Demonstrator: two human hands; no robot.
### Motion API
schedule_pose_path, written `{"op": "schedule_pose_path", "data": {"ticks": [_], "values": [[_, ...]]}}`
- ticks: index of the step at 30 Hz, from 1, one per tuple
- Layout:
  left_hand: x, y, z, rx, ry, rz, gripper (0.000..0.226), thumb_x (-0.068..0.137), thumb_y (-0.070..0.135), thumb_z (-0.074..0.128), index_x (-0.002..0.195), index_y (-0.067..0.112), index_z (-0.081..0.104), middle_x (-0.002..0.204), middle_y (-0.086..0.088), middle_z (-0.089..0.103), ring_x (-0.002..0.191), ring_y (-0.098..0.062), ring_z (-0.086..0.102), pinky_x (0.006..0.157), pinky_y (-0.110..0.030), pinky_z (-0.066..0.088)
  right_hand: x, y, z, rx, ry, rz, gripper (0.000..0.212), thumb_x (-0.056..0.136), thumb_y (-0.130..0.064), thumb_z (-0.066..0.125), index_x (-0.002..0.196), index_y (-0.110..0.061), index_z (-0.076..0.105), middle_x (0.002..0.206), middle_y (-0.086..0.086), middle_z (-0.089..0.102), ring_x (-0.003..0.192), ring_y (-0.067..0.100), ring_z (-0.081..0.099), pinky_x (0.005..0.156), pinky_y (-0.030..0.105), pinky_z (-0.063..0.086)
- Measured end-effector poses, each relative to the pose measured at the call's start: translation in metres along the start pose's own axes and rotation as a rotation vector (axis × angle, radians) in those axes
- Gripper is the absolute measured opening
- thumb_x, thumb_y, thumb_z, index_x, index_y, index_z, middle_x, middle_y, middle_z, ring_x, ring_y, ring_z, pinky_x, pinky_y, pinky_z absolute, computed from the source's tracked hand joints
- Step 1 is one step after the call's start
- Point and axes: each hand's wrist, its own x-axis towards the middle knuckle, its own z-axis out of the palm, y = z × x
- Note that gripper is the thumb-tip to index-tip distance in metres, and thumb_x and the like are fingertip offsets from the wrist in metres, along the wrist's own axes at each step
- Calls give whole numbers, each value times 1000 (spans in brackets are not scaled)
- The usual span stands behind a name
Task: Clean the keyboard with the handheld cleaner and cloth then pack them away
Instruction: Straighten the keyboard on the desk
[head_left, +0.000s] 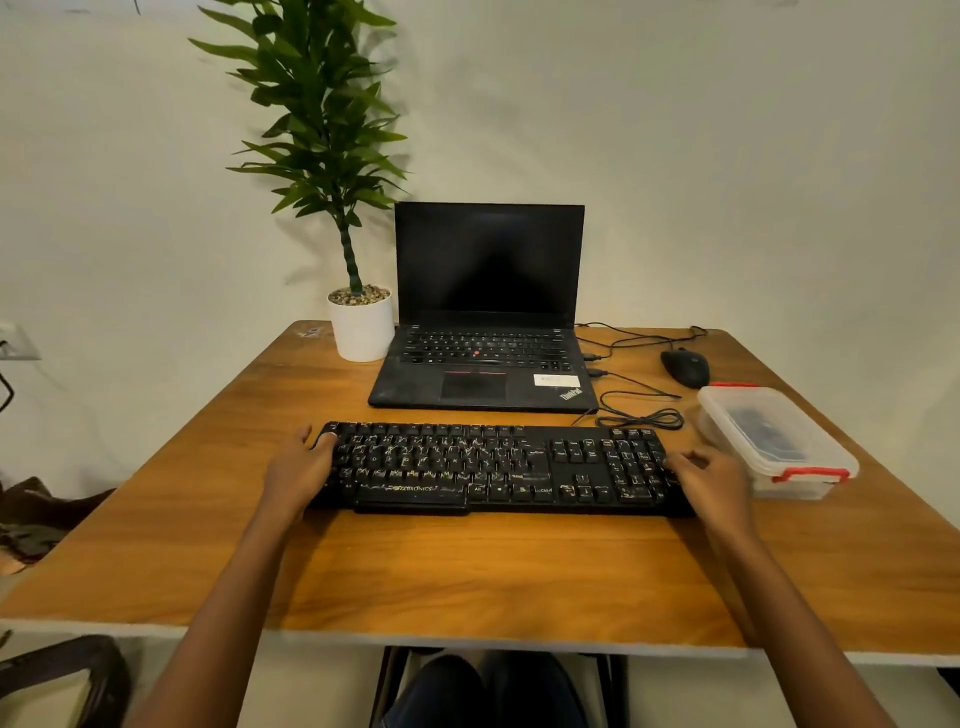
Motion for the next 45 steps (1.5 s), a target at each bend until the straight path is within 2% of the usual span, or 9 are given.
{"op": "schedule_pose_path", "data": {"ticks": [4, 8, 24, 29, 31, 34, 37, 40, 45], "values": [[-26, -6, -10, -68, -8, 38, 49, 99, 26, 40, 145, 9, 31, 142, -15, 43, 110, -24, 52, 90, -35, 34, -22, 2, -10, 87, 14, -7, 11, 92, -10, 51, 90, -14, 61, 77, -7, 57, 72, 4, 52, 59, 23, 41], [-41, -17, -20, -104, -15, 35, 47, 100, 26, 40, 144, 11, 34, 146, -14, 38, 130, -29, 38, 102, -38, 32, -39, 6, -17, 111, 56, -24, 11, 91, -9, 52, 89, -15, 61, 77, -6, 57, 72, 6, 53, 62, 26, 44], [-66, -30, -36, -134, -1, 38, 46, 99, 28, 40, 143, 14, 37, 145, -16, 38, 132, -31, 36, 101, -41, 32, -67, 16, -31, 121, 70, 44, 7, 91, -11, 53, 90, -17, 57, 77, -6, 53, 73, 6, 50, 59, 23, 40], [-67, -25, -33, 56, -29, 70, 48, 99, 26, 41, 144, 9, 34, 136, -22, 47, 121, -35, 46, 87, -37, 35, -67, 15, -33, 1, 21, 3, 8, 90, -10, 54, 87, -15, 58, 75, -7, 53, 72, 5, 49, 59, 21, 40], [-65, -22, -28, 231, 8, 97, 48, 98, 31, 43, 141, 12, 38, 135, -20, 49, 123, -36, 45, 98, -43, 36, -66, 14, -37, -43, 0, 0, 6, 90, -12, 54, 88, -16, 58, 75, -7, 53, 71, 3, 48, 57, 20, 38], [-61, -1, -6, 456, 45, 258, 47, 94, 40, 46, 137, 23, 44, 143, -8, 43, 135, -31, 32, 110, -55, 19, -60, 15, -44, -13, 58, 4, 7, 90, -13, 55, 88, -13, 62, 79, 1, 60, 75, 10, 55, 61, 23, 42], [-68, 50, 39, 388, -80, 427, 40, 93, 39, 48, 132, 29, 49, 140, 2, 47, 132, -21, 37, 111, -50, 24, -49, 15, -59, 271, 261, 59, 9, 91, -15, 54, 89, -13, 63, 85, 8, 66, 75, 19, 62, 65, 28, 51], [-78, 106, 92, 250, -255, 606, 32, 94, 34, 49, 123, 26, 58, 127, 6, 58, 118, -14, 50, 104, -42, 37, -33, 17, -71, 583, 410, 167, 12, 93, -21, 54, 93, -11, 61, 77, 5, 64, 60, 14, 59, 48, 21, 52], [-86, 186, 191, 136, -515, 760, 21, 95, 27, 46, 98, 22, 66, 96, -1, 64, 91, -16, 57, 84, -36, 46, -4, 18, -74, 622, 474, 194, 28, 87, -33, 60, 99, -8, 54, 72, 6, 62, 46, 11, 57, 42, 23, 51]]}}
